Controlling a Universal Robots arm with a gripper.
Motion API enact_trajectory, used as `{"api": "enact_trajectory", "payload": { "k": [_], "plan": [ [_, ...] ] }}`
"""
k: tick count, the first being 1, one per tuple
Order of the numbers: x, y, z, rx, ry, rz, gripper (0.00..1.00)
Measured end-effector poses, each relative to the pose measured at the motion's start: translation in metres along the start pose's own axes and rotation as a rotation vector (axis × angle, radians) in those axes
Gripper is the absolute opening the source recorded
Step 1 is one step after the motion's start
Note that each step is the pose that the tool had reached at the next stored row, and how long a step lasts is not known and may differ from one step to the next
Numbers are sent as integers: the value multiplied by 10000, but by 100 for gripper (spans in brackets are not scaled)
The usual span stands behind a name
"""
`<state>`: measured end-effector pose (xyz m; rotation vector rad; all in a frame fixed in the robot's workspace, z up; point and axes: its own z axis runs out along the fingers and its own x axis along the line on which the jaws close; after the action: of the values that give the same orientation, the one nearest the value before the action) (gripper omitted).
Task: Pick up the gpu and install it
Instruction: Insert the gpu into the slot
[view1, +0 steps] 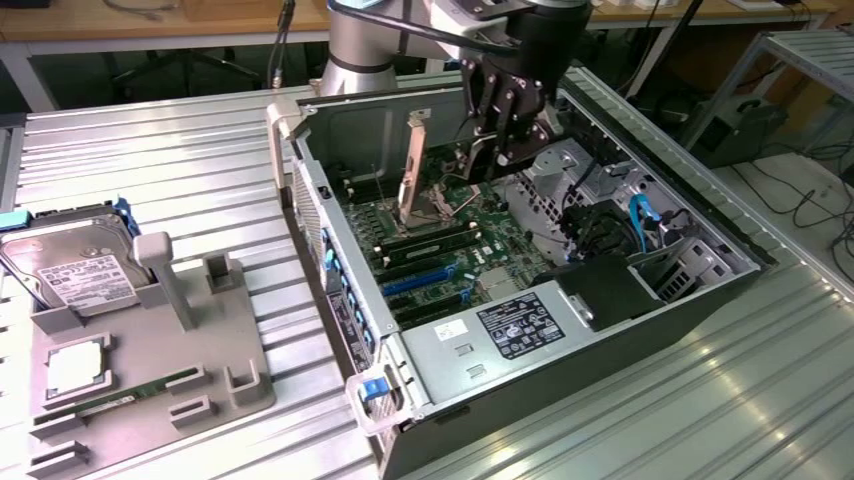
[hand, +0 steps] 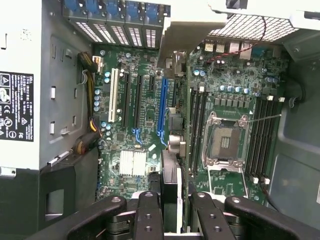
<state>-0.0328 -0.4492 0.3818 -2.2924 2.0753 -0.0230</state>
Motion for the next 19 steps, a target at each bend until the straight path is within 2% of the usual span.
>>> {"api": "enact_trajectory", "payload": {
  "k": [19],
  "plan": [
    [34, 9, 121, 4, -4, 0, 28]
  ]
}}
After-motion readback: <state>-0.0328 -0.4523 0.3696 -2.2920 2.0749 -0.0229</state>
